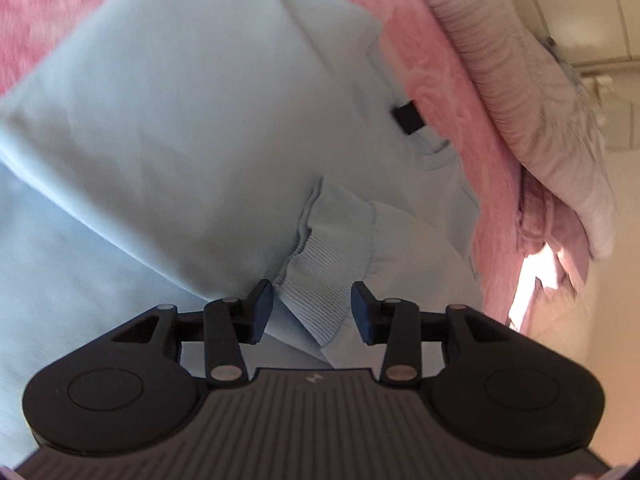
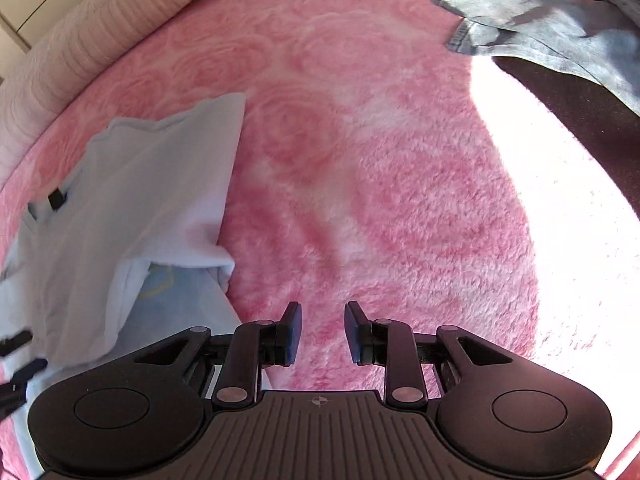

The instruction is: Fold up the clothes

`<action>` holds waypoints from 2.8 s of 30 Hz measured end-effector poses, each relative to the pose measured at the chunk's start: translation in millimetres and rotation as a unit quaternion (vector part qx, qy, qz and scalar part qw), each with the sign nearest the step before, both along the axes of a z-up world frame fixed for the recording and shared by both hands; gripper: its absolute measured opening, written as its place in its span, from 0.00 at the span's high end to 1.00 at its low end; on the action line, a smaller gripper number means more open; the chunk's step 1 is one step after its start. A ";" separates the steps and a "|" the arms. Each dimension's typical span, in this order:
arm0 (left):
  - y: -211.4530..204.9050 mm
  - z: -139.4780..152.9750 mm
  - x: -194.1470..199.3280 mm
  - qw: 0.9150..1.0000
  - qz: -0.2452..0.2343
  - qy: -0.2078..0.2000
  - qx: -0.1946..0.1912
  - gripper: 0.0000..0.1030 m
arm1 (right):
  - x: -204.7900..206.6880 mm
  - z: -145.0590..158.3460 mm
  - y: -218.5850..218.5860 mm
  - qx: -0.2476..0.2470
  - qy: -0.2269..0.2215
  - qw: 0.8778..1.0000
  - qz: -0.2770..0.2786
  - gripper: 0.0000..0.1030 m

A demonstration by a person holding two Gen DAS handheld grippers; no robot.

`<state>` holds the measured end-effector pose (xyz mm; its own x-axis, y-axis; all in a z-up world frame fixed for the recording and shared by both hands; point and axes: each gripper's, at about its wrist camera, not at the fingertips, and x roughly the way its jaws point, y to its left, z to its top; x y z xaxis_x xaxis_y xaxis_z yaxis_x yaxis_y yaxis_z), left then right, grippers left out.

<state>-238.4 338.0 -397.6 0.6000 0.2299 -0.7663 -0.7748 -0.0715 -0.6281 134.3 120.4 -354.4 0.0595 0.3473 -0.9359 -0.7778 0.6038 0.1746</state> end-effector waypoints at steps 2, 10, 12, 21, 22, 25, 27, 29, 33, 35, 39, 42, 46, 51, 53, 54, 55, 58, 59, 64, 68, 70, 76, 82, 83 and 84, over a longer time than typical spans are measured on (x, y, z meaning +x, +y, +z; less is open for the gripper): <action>0.0 12.0 1.6 0.999 0.000 0.004 0.033 0.96 | -0.7 -2.2 1.9 0.007 -0.008 1.000 0.013 0.73; -4.1 86.6 -16.4 0.968 -0.028 0.079 0.236 0.98 | -32.9 -13.4 23.1 0.046 -0.077 0.985 0.144 0.73; 0.2 78.0 -30.5 0.967 -0.027 0.113 0.227 0.98 | -41.4 -16.1 28.6 0.055 -0.093 0.978 0.177 0.73; 17.3 -9.7 -67.0 0.994 0.066 0.073 0.057 0.83 | -79.4 -41.4 55.6 0.038 -0.149 0.950 0.271 0.71; 17.7 -12.3 -69.7 0.994 0.076 0.066 0.051 0.83 | -78.7 -43.0 55.5 0.036 -0.151 0.951 0.268 0.69; 16.6 -5.7 -71.5 0.992 0.068 0.070 0.075 0.98 | -77.1 -43.8 54.8 0.041 -0.156 0.950 0.267 0.63; 10.0 15.1 -70.2 0.986 0.038 0.084 0.139 0.99 | -76.3 -41.1 53.7 0.051 -0.158 0.948 0.271 0.64; 2.7 34.1 -65.9 0.972 -0.002 0.106 0.208 0.99 | -76.5 -38.9 52.8 0.059 -0.162 0.945 0.277 0.85; -2.2 21.1 -63.6 0.955 -0.060 0.186 0.223 0.98 | -86.2 -47.6 52.8 0.040 -0.177 0.935 0.306 0.85; 0.0 0.5 -60.7 0.954 -0.079 0.217 0.192 0.96 | -89.7 -50.7 54.8 0.032 -0.177 0.934 0.309 0.85; 0.1 12.0 -55.9 0.953 -0.068 0.221 0.197 0.96 | -92.5 -45.8 58.6 0.009 -0.173 0.928 0.331 0.82; 6.6 19.4 -66.2 0.969 -0.020 0.174 0.172 0.93 | -86.3 -37.0 58.2 0.004 -0.154 0.932 0.327 0.77; 22.5 16.0 -78.9 0.986 0.037 0.113 0.118 0.73 | -72.5 -17.1 56.5 0.030 -0.129 0.948 0.289 0.71; 39.6 -2.5 -78.2 0.992 0.067 0.074 0.080 0.89 | -57.4 -12.4 66.5 0.049 -0.106 0.964 0.239 0.68; 30.3 19.2 -67.5 0.980 0.039 0.102 0.164 0.97 | -54.9 -13.4 70.1 0.048 -0.105 0.966 0.231 0.68; 23.9 33.0 -61.0 0.969 0.021 0.120 0.215 0.97 | -54.3 -13.5 71.2 0.047 -0.106 0.966 0.230 0.68; 17.3 43.1 -53.7 0.955 -0.003 0.145 0.258 0.97 | -53.5 -13.7 72.0 0.048 -0.107 0.967 0.228 0.68; 9.3 38.3 -36.1 0.925 -0.080 0.237 0.285 0.96 | -49.6 -18.0 74.6 0.049 -0.101 0.969 0.221 0.68; 13.9 23.6 -35.3 0.927 -0.095 0.262 0.251 0.97 | -48.4 -19.6 76.1 0.048 -0.097 0.970 0.219 0.68; 19.6 19.8 -37.6 0.913 -0.076 0.318 0.243 0.97 | -48.3 -17.5 86.4 0.062 -0.102 0.965 0.233 0.68; 16.0 51.8 -35.4 0.910 -0.013 0.294 0.292 0.96 | -43.6 -14.4 101.3 0.084 -0.109 0.960 0.242 0.68; 20.2 53.2 -23.0 0.919 -0.047 0.262 0.291 0.96 | -45.4 -14.0 115.2 0.100 -0.114 0.955 0.255 0.68; 28.2 16.4 21.2 0.895 -0.171 0.280 0.302 0.93 | -70.9 -36.4 165.4 0.135 -0.142 0.919 0.341 0.68; 37.6 15.4 15.1 0.890 -0.149 0.301 0.307 0.85 | -49.0 -62.4 174.3 0.111 -0.148 0.935 0.301 0.63; 37.0 22.3 8.3 0.895 -0.136 0.297 0.302 0.86 | -43.3 -57.8 170.9 0.109 -0.140 0.942 0.283 0.63; 36.4 29.3 1.5 0.900 -0.123 0.293 0.298 0.85 | -39.8 -51.2 164.5 0.111 -0.134 0.947 0.271 0.63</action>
<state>-236.9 374.3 -368.3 0.2215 0.6201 -0.7526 -0.9316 0.3625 0.0244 94.4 285.0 -405.5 0.0406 0.5807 -0.8131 -0.9972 0.0746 0.0034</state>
